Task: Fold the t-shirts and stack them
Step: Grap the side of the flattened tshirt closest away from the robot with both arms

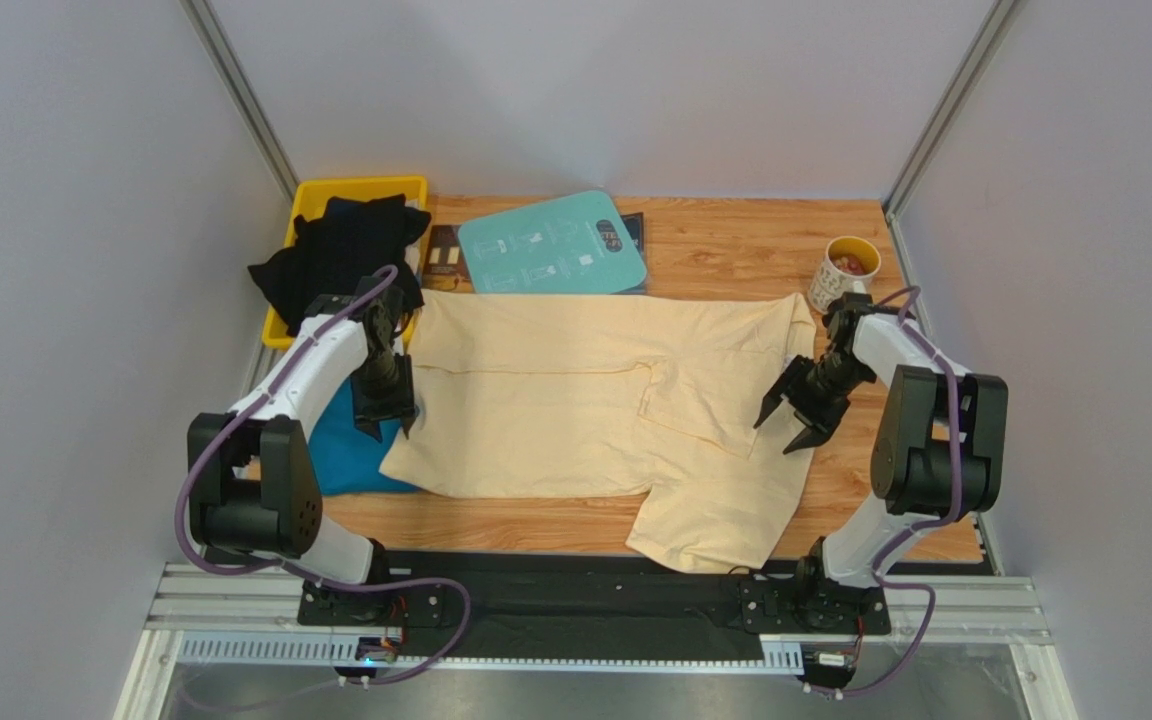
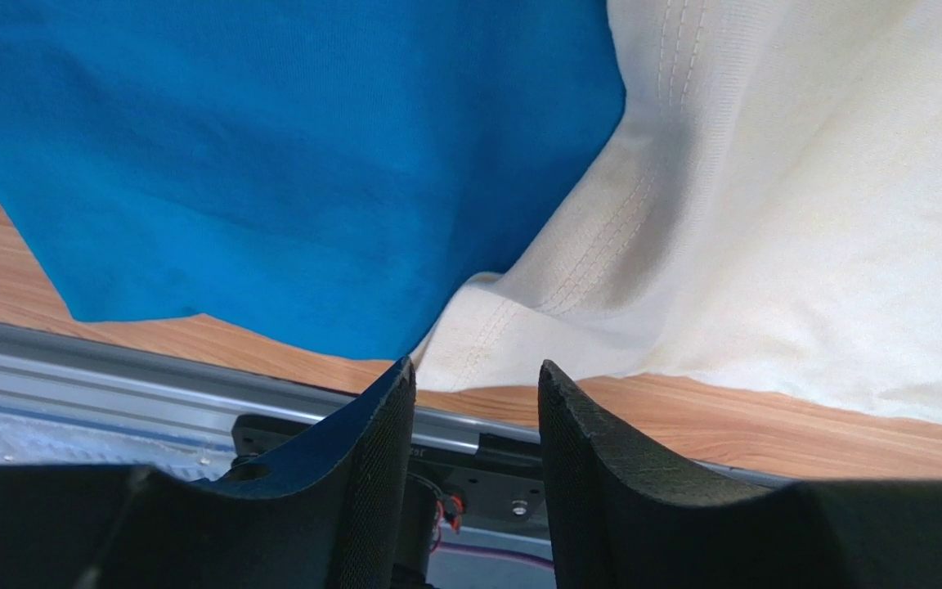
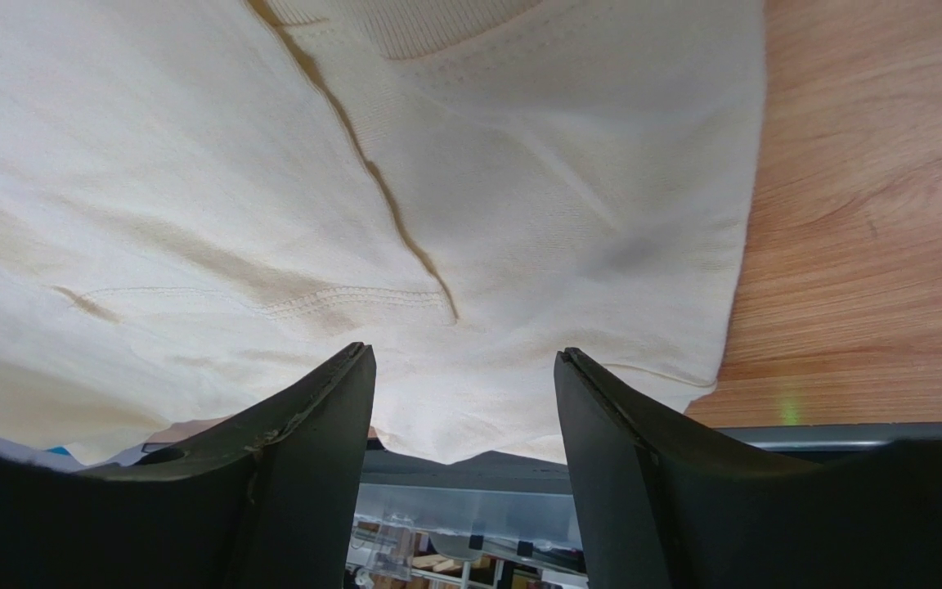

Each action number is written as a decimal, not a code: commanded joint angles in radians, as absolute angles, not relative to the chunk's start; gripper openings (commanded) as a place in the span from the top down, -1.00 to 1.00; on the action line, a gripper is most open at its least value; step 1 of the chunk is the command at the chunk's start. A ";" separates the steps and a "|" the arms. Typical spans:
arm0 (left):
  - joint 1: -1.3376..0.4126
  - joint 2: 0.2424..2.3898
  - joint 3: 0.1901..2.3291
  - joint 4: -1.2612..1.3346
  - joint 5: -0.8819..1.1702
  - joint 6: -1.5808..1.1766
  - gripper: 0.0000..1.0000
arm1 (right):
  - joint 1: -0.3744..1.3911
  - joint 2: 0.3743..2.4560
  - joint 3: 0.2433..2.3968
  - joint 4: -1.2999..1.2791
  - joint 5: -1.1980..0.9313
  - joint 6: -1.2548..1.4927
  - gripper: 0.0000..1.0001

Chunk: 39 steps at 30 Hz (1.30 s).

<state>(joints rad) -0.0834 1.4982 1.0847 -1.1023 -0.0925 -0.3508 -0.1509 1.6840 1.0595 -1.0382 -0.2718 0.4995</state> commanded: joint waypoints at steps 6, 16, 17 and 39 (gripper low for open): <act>-0.066 1.480 1.071 -1.135 -0.011 -0.413 0.03 | -0.146 1.718 1.144 -1.023 -0.321 0.492 -0.22; -0.006 1.483 1.019 -1.114 0.018 -0.437 0.03 | -0.147 1.741 1.193 -1.042 -0.344 0.486 -0.22; -0.006 1.482 1.016 -1.108 0.020 -0.439 0.03 | -0.147 1.743 1.198 -1.045 -0.347 0.485 -0.22; 0.032 1.535 1.057 -1.097 -0.024 -0.426 0.03 | -0.147 1.761 1.216 -1.042 -0.371 0.474 -0.22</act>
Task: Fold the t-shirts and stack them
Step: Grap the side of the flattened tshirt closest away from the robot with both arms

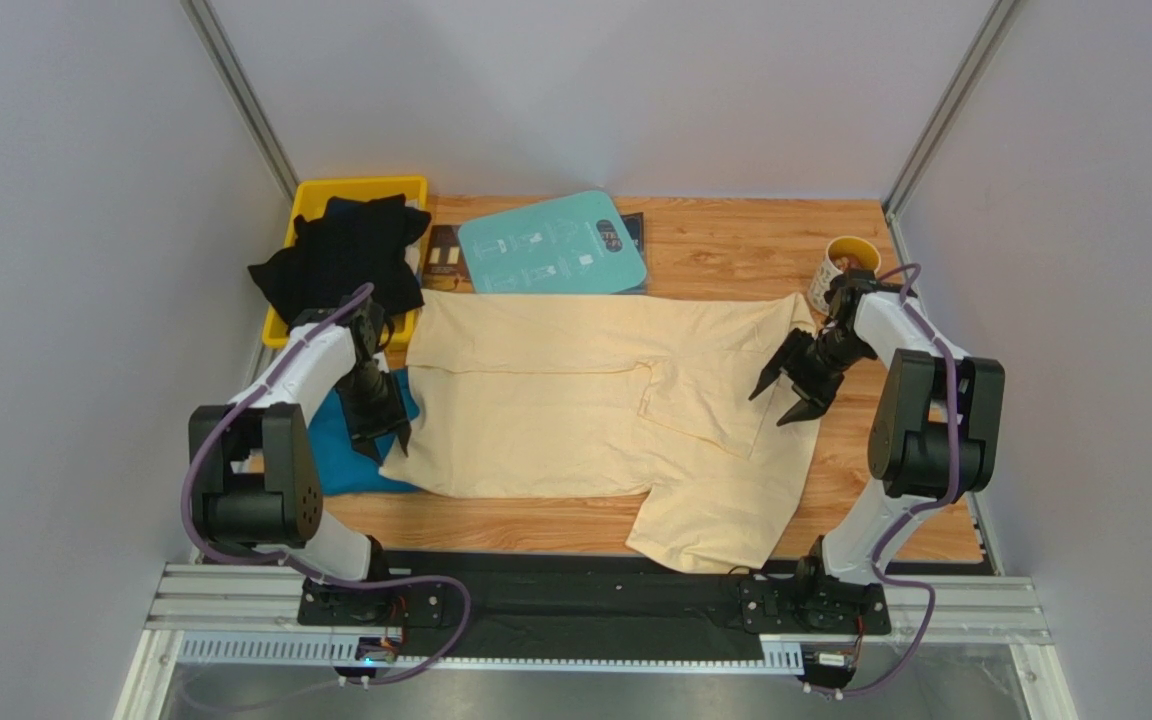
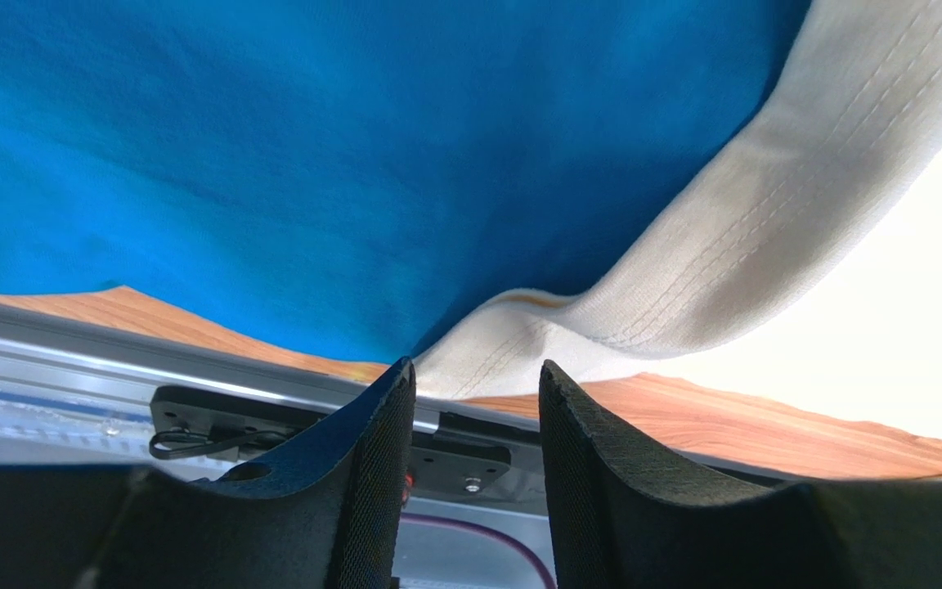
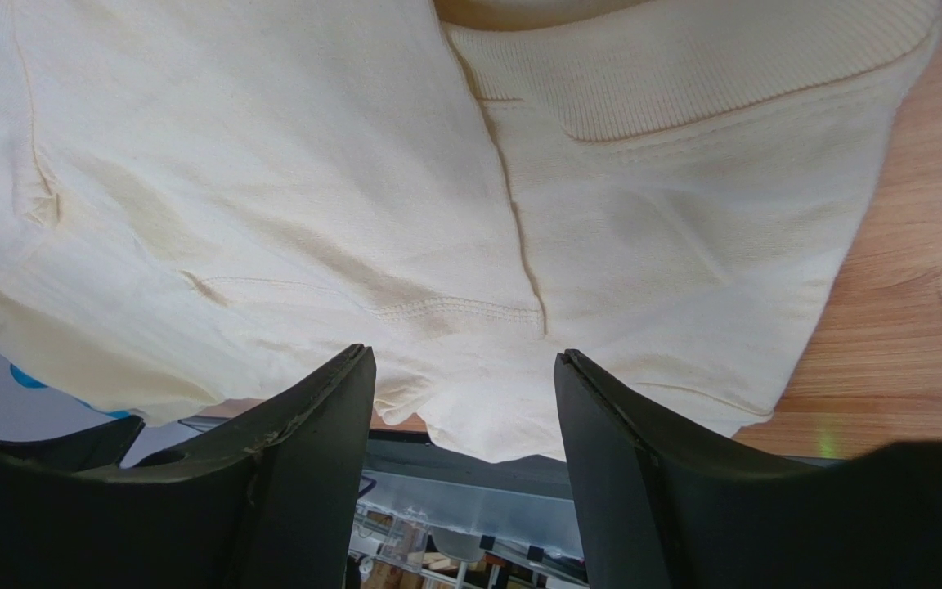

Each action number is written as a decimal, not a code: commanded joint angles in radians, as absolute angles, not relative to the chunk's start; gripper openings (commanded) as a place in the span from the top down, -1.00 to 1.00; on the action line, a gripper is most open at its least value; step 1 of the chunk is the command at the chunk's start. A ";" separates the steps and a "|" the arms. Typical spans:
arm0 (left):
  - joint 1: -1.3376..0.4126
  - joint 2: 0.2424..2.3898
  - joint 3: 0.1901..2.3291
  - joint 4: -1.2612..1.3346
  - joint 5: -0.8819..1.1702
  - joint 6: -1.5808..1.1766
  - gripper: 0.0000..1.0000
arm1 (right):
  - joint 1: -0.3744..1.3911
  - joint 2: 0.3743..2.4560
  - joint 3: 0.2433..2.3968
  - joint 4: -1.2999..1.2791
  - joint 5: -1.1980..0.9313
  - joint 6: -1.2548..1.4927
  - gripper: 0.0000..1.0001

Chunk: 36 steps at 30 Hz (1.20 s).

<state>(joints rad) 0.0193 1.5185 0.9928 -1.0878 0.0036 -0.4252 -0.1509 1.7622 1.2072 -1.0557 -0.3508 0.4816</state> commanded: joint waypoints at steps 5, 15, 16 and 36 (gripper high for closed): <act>0.034 1.566 1.094 -1.109 -0.028 -0.416 0.03 | -0.147 1.759 1.210 -1.029 -0.376 0.479 -0.22; 0.032 1.562 1.025 -1.109 0.014 -0.422 0.06 | -0.146 1.761 1.209 -1.025 -0.383 0.483 -0.22; 0.034 1.557 1.017 -1.108 0.017 -0.431 0.06 | -0.146 1.764 1.209 -1.023 -0.383 0.483 -0.22; 0.034 1.471 1.009 -1.103 0.031 -0.437 1.00 | -0.147 1.761 1.209 -1.011 -0.396 0.480 -0.21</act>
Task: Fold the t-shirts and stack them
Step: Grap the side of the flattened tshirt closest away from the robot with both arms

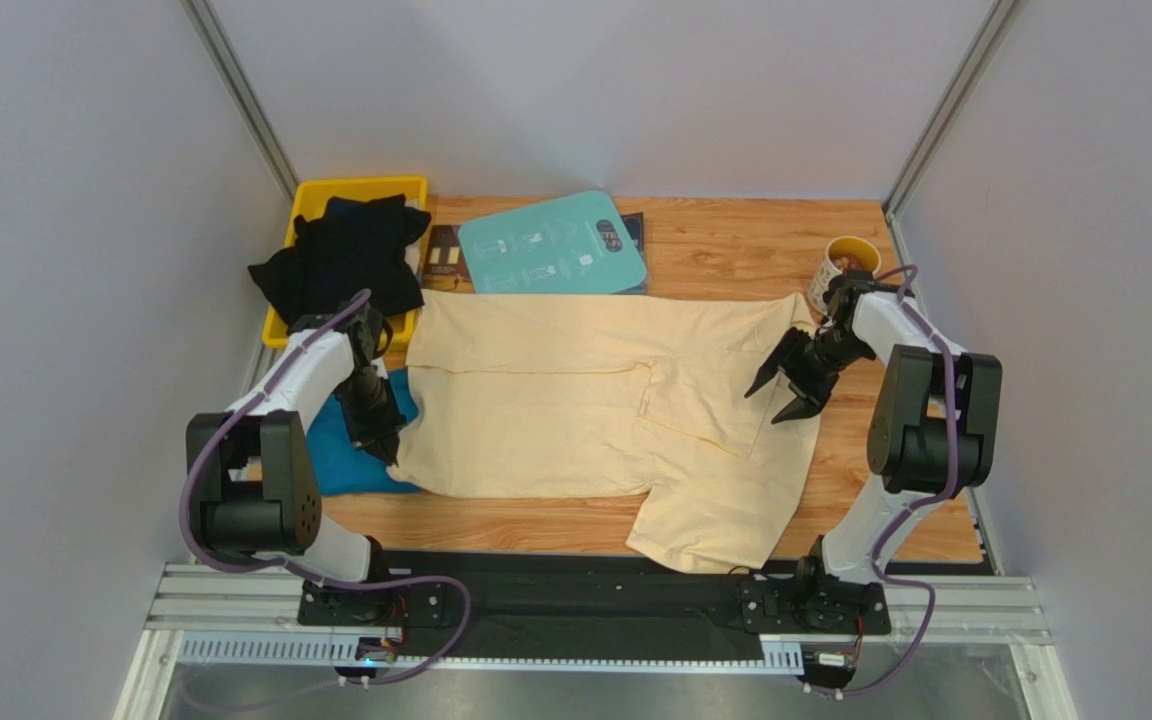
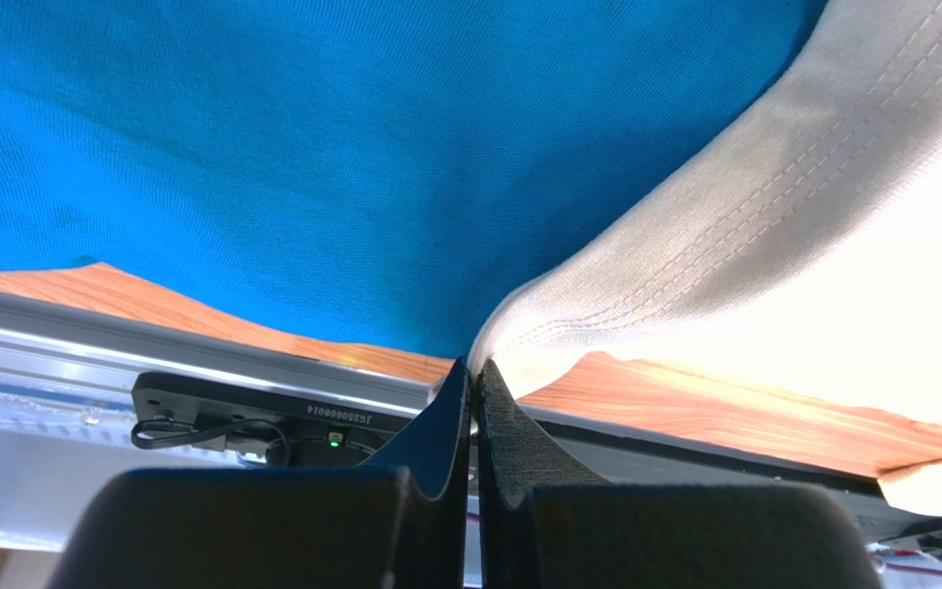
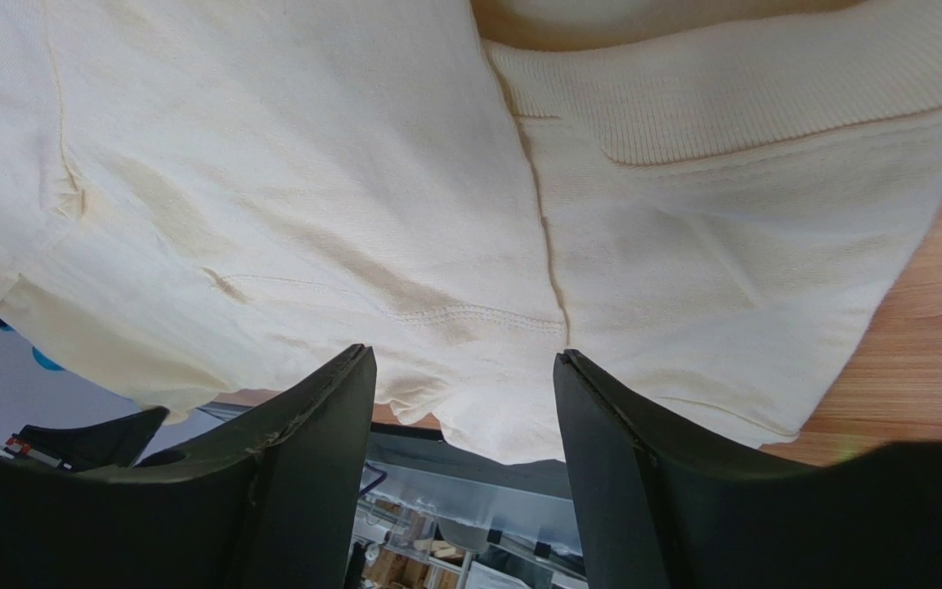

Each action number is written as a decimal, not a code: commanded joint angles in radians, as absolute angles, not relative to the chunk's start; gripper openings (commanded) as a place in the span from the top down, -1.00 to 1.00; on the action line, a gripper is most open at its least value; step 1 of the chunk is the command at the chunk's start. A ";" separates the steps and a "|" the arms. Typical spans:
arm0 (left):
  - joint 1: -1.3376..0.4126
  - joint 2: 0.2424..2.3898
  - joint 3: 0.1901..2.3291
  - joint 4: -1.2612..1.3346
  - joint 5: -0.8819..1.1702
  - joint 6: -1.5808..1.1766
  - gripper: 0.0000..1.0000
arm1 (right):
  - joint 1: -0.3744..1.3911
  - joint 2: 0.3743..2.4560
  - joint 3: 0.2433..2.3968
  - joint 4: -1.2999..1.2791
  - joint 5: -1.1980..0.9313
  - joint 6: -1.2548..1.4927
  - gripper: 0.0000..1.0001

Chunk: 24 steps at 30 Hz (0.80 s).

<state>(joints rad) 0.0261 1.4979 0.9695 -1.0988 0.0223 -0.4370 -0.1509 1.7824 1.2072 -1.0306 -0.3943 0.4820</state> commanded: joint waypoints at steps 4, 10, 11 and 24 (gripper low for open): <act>0.032 1.473 1.046 -1.085 0.064 -0.431 1.00 | -0.147 1.743 1.207 -1.017 -0.382 0.469 -0.21; 0.032 1.543 1.155 -1.042 0.097 -0.425 1.00 | -0.135 1.678 1.200 -1.097 -0.357 0.397 -0.29; 0.034 1.575 1.192 -1.032 0.092 -0.425 1.00 | -0.135 1.663 1.186 -1.101 -0.357 0.396 -0.29; 0.032 1.939 1.661 -0.996 0.106 -0.442 1.00 | -0.130 1.413 1.097 -1.172 -0.443 0.413 -0.29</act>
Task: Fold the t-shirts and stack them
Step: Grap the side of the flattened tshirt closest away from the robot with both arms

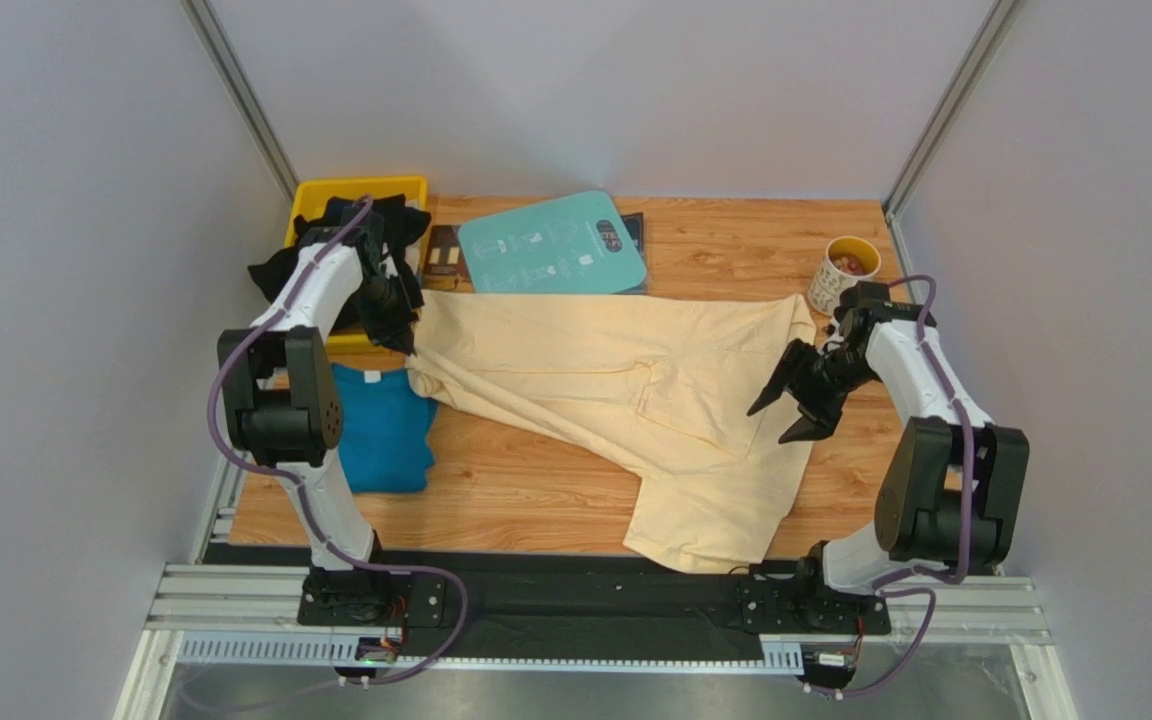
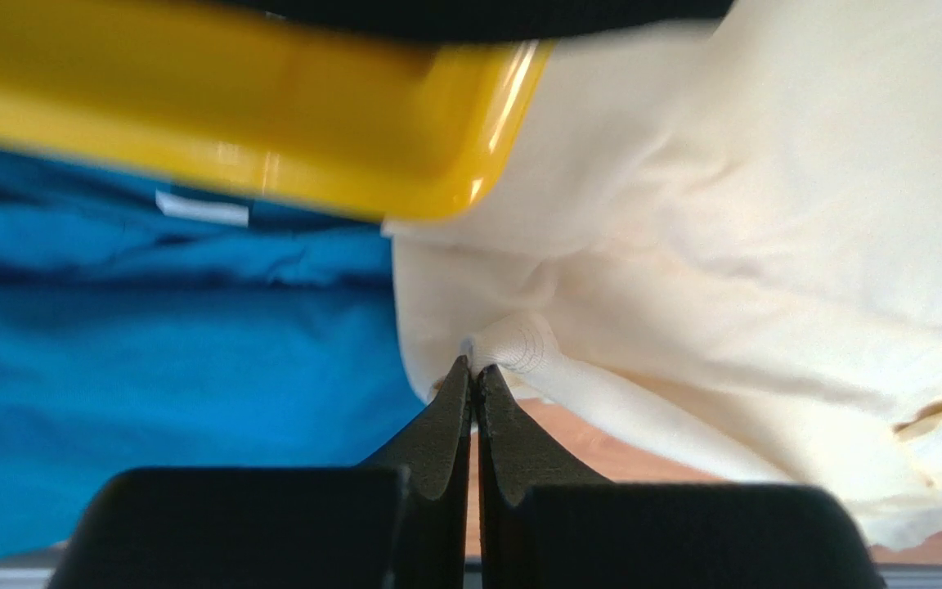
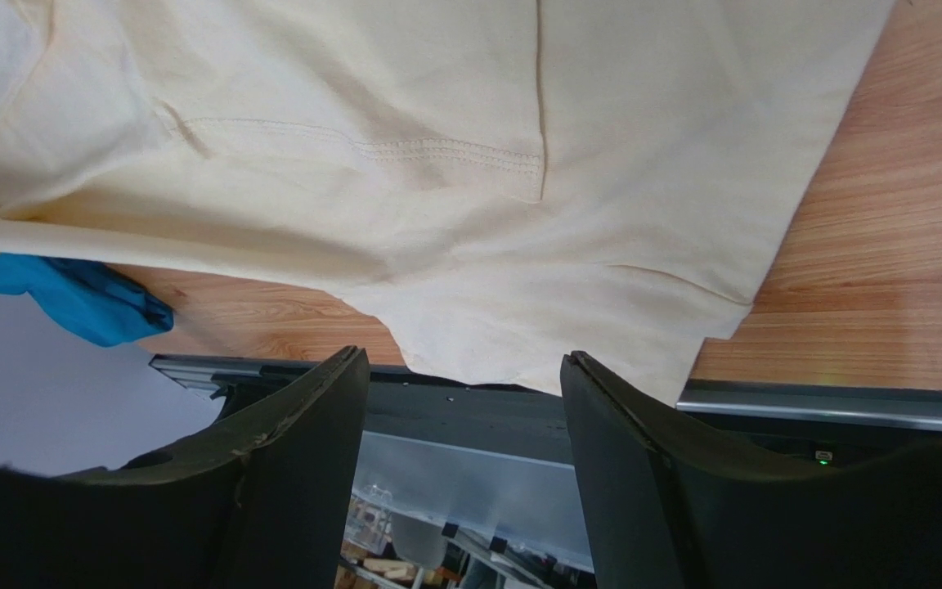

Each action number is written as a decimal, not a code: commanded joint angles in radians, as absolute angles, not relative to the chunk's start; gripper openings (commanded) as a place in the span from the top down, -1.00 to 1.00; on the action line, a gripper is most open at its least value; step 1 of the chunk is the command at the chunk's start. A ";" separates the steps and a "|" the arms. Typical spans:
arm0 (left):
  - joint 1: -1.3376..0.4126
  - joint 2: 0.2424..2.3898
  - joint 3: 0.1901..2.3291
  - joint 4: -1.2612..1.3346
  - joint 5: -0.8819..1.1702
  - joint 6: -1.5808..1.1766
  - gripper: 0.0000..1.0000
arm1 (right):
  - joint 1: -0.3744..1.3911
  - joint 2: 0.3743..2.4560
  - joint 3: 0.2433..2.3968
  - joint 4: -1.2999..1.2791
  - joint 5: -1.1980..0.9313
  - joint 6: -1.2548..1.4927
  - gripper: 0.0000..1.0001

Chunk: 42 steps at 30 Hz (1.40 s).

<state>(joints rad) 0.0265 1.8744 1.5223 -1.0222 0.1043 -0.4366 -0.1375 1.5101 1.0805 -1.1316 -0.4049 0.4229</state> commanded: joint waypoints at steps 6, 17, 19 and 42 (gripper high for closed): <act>0.031 2.080 1.865 -1.011 0.143 -0.456 1.00 | -0.129 1.348 1.060 -1.177 -0.491 0.420 -0.29; -0.029 2.206 1.997 -1.017 0.178 -0.460 1.00 | 0.061 1.344 0.991 -1.304 -0.486 0.393 -0.29; -0.040 2.200 1.987 -1.017 0.176 -0.459 1.00 | 0.092 1.344 0.977 -1.338 -0.431 0.400 -0.29; -0.046 2.074 1.823 -1.015 0.160 -0.440 1.00 | 0.265 1.618 0.928 -1.264 -0.377 0.403 -0.25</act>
<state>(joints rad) -0.0483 2.1700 1.8633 -1.0122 0.1600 -0.4442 0.2337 1.5852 0.9089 -1.3155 -0.3725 0.4099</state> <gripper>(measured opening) 0.007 0.625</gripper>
